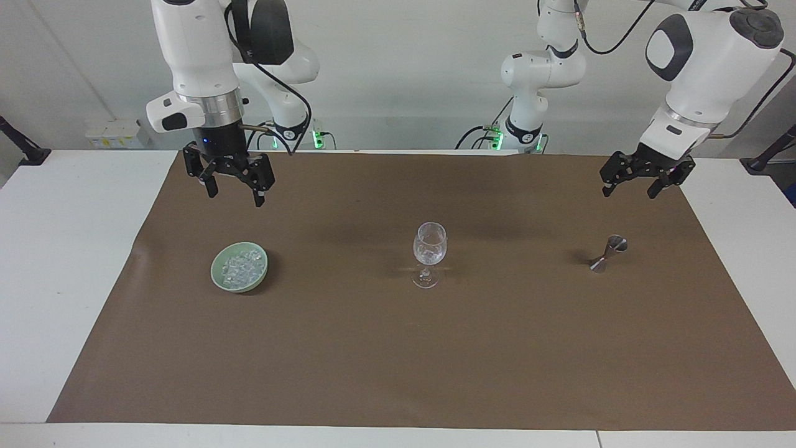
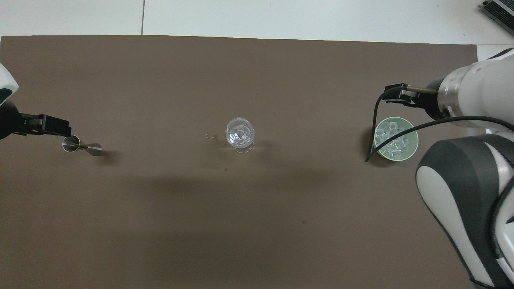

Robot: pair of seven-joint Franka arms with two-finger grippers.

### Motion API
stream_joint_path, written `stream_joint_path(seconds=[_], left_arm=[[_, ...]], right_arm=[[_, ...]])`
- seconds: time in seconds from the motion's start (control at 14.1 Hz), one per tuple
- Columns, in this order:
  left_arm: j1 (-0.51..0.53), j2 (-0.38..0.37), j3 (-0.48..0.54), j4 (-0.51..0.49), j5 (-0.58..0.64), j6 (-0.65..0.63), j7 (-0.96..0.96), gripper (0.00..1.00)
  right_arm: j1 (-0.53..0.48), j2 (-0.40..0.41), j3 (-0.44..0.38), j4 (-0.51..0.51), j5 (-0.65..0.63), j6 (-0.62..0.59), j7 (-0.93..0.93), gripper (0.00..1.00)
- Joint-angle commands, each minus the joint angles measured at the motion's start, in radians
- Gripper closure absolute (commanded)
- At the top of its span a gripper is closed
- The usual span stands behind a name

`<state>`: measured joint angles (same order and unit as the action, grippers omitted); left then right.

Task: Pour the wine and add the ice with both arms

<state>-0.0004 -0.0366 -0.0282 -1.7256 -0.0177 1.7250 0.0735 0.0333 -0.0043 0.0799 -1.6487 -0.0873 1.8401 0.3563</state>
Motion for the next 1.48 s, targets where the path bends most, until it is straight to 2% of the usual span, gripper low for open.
stream_joint_path(seconds=[0.0,0.35,0.64,1.41], left_arm=[[-0.030,0.015,0.019,0.096,0.024,-0.077,0.006,0.00],[-0.041,0.026,0.036,0.106,0.030,-0.107,0.006,0.00],[-0.043,0.037,0.042,0.107,0.030,-0.107,0.005,0.00],[-0.059,0.029,0.041,0.109,0.028,-0.107,0.000,0.00]], right_arm=[[-0.004,0.001,-0.025,0.064,0.035,-0.097,-0.075,0.00],[-0.006,-0.013,-0.089,0.130,0.101,-0.248,-0.186,0.00],[-0.010,-0.016,-0.111,0.152,0.098,-0.324,-0.244,0.00],[-0.007,-0.054,-0.111,0.101,0.100,-0.328,-0.238,0.00]])
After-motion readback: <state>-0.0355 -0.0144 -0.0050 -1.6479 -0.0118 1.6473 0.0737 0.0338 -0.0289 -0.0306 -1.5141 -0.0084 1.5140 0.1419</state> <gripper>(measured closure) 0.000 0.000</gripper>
